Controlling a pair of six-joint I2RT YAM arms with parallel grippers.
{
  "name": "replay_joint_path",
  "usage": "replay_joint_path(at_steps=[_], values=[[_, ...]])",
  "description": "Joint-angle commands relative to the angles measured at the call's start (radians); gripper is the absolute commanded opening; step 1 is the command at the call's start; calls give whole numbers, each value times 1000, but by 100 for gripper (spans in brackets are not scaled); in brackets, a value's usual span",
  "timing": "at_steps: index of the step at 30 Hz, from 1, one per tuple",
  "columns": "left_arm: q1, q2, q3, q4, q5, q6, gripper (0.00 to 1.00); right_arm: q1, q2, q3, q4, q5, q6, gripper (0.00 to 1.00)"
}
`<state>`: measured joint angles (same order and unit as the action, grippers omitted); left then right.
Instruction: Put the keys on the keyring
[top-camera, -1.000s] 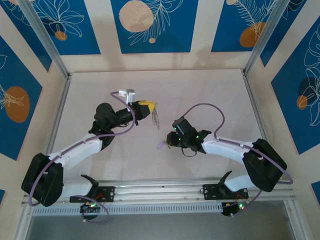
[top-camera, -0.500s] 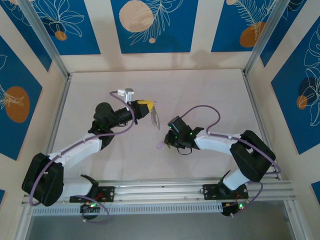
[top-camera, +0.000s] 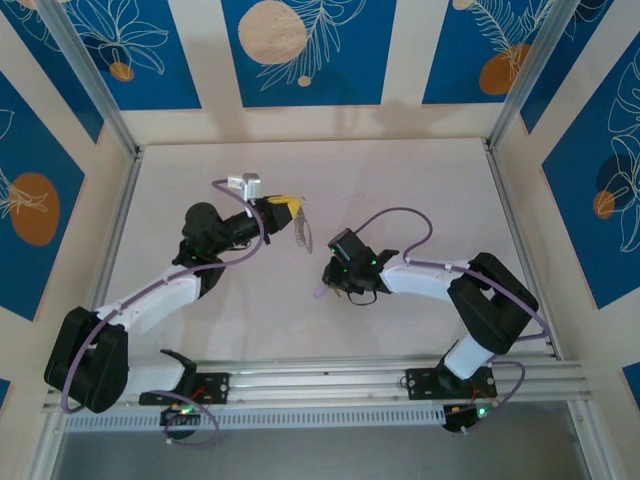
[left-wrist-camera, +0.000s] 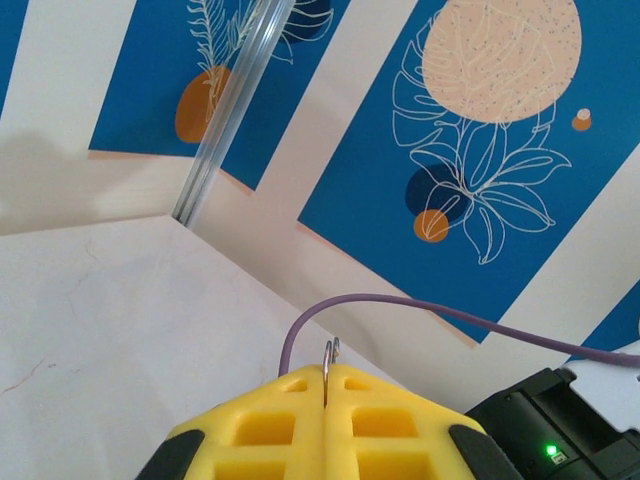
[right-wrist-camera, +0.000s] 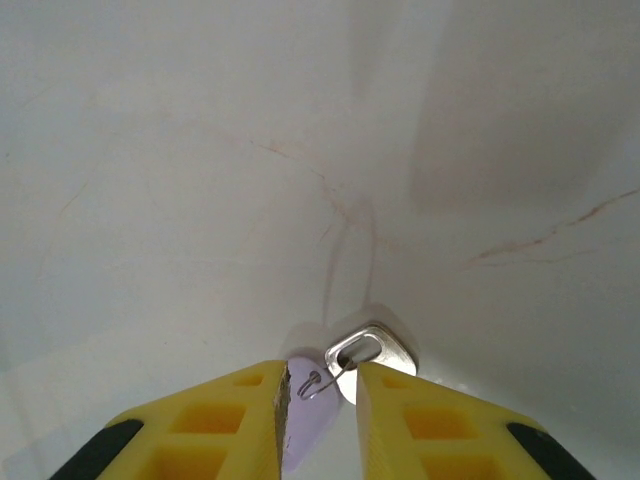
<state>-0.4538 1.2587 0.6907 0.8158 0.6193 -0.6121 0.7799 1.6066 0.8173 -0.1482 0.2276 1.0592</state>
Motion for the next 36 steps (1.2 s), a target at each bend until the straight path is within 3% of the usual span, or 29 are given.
replay_joint_path(at_steps=[1,29,32,36], values=[[18,-25,-11,78,14,-19,0,11,23,27,-6,-17,19,26],[47,-10,-36,141,35,-59,0,6,81,51,14,-34,10,24],[49,-8,-36,147,34,-63,0,7,76,44,16,-36,9,20],[49,-6,-36,154,36,-67,0,7,61,33,18,-34,7,6]])
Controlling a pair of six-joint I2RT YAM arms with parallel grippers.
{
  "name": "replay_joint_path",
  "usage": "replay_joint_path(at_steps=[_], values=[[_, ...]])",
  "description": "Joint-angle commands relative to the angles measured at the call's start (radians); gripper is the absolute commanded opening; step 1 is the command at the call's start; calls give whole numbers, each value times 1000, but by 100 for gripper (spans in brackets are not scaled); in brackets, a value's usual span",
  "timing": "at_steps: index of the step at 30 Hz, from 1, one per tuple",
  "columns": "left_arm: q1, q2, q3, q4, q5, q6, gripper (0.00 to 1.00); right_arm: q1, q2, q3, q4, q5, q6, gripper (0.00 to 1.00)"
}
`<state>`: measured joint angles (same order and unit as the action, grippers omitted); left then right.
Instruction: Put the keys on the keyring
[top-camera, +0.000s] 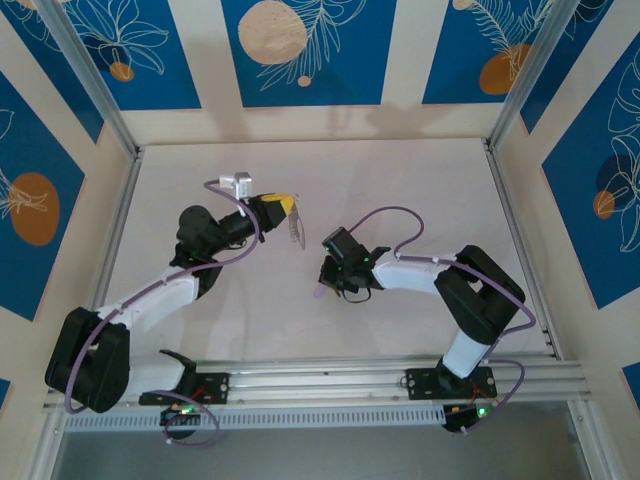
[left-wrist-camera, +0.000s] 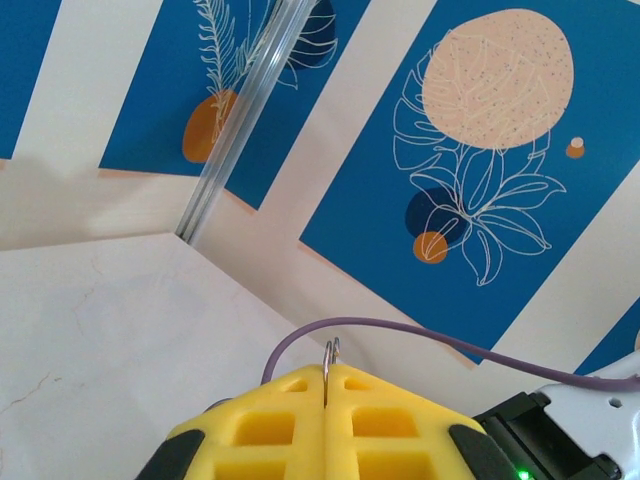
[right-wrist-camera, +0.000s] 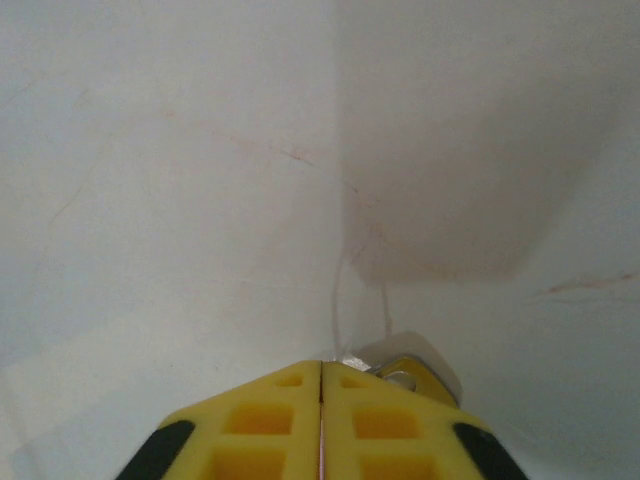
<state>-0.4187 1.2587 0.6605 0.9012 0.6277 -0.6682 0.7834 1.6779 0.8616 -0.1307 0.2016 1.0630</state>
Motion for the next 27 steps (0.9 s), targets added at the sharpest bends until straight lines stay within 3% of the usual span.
replay_joint_path(at_steps=[1,8,12,14,21,27], values=[[14,-6,-5,68,28,-12,0,4,-17,-17,-1,-6,3,5],[15,-9,-10,74,29,-16,0,4,-98,-54,-22,17,9,2],[16,-9,-10,74,28,-16,0,5,-130,-59,-48,45,-4,26],[17,-9,-9,74,28,-17,0,4,-129,-59,-52,50,-6,34],[18,-17,-15,77,24,-15,0,19,-85,-30,-56,38,14,49],[26,-27,-24,76,24,-15,0,35,-59,-9,-55,39,22,50]])
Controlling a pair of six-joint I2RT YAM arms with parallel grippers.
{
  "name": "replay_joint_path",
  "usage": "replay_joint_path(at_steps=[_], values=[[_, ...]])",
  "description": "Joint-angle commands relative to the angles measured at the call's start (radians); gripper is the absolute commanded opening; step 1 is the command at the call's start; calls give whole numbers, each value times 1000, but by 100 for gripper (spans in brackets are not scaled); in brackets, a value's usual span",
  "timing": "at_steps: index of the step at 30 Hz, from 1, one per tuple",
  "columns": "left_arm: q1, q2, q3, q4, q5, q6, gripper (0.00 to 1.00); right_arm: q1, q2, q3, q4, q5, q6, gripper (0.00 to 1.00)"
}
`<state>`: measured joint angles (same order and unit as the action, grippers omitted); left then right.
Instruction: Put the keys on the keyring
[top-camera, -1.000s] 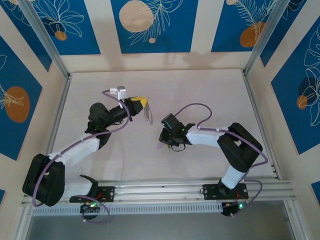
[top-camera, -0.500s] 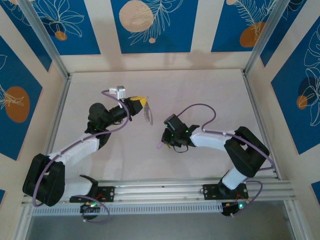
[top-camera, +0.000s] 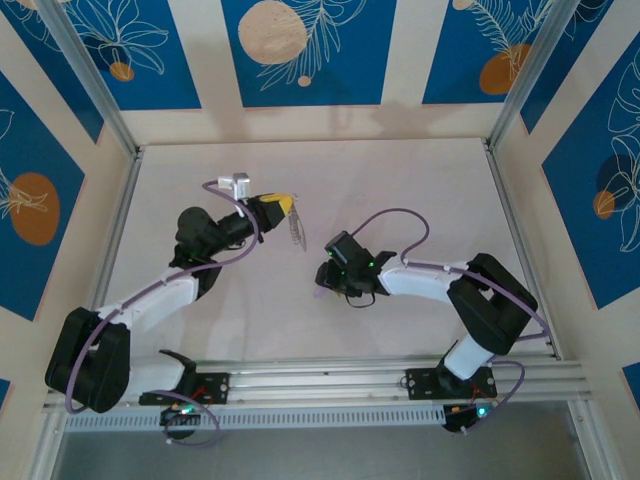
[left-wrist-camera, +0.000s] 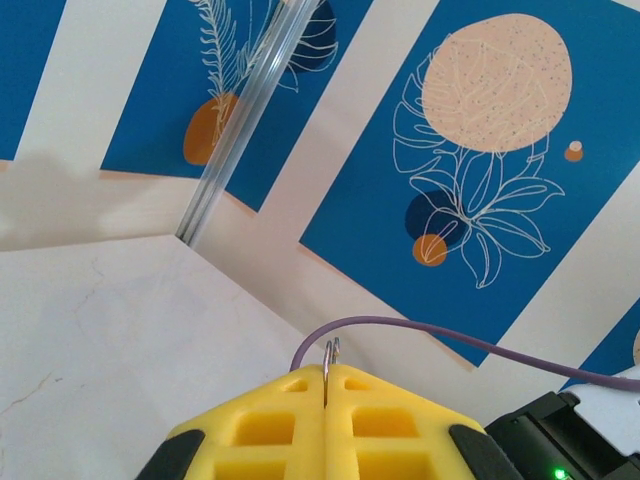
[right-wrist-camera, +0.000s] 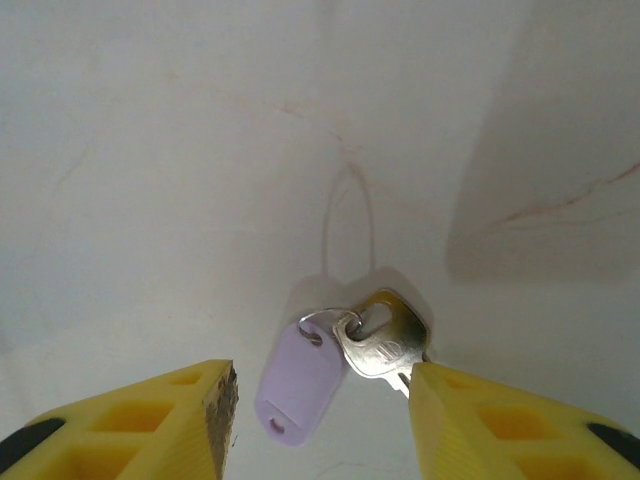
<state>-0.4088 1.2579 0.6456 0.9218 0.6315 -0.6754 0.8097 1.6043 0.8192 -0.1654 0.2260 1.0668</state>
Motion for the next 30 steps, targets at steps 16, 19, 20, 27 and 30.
replay_joint_path(at_steps=[16,19,20,27,30], values=[[25,-41,-15,63,23,-17,0,3,78,25,23,16,47,50],[27,-44,-16,61,22,-17,0,-2,90,22,53,13,51,50],[27,-45,-17,61,22,-17,0,-5,93,22,61,11,51,50],[27,-47,-17,61,19,-18,0,-32,108,45,86,10,26,50],[28,-48,-18,61,12,-17,0,-42,95,64,65,7,11,49]])
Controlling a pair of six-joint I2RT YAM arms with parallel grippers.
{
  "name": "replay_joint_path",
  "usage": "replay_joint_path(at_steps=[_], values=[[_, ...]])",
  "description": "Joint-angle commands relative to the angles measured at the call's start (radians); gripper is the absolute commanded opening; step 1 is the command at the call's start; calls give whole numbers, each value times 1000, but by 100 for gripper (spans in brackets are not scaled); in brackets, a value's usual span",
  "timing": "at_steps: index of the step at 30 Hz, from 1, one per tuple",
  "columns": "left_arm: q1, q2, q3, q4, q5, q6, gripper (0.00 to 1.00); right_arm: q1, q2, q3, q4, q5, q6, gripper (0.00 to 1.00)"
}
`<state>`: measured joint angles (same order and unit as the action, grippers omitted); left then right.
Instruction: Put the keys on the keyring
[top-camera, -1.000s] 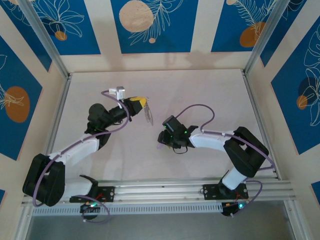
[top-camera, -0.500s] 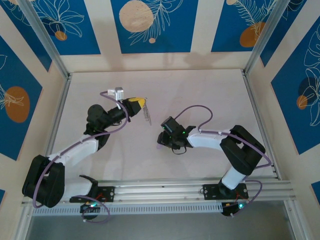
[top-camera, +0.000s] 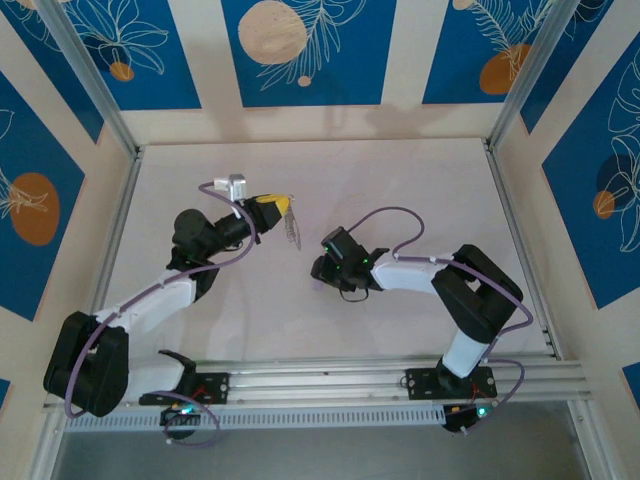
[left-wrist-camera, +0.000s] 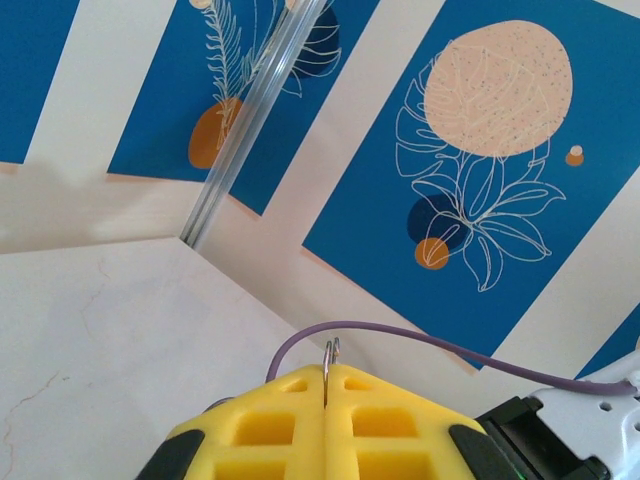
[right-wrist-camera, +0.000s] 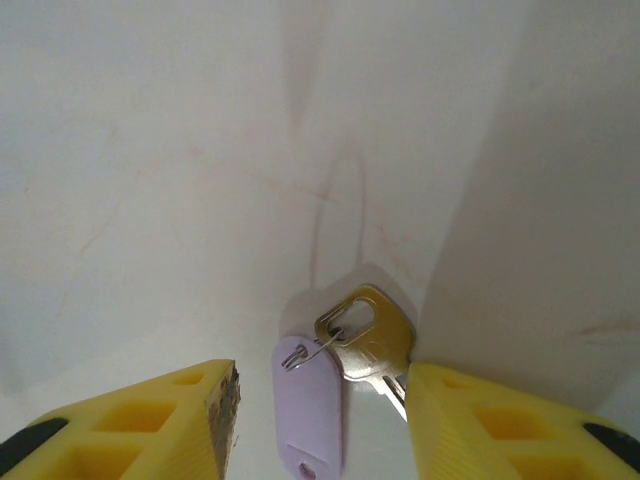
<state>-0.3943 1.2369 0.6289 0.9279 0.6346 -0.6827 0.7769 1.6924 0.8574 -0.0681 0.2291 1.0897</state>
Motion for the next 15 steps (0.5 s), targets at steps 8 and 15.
replay_joint_path(at_steps=[8,15], values=[[23,-36,-6,37,-58,4,0,-9,-35,112,-233,39,2,46],[48,-66,-21,13,-144,24,0,-45,-23,226,-398,-26,36,44]])
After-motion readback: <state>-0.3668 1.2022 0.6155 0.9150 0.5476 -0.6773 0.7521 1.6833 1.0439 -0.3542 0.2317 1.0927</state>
